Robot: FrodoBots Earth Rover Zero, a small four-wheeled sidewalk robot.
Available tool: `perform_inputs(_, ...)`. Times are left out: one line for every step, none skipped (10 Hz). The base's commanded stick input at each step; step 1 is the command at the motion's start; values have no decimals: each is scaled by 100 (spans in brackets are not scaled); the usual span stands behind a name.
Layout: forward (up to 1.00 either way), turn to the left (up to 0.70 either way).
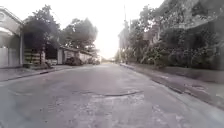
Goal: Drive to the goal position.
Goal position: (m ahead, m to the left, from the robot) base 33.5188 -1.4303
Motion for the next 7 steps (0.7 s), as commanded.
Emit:
perform_inputs(100,0)
perform_inputs(100,0)
perform_inputs(100,0)
perform_inputs(100,0)
perform_inputs(100,0)
perform_inputs(100,0)
perform_inputs(100,0)
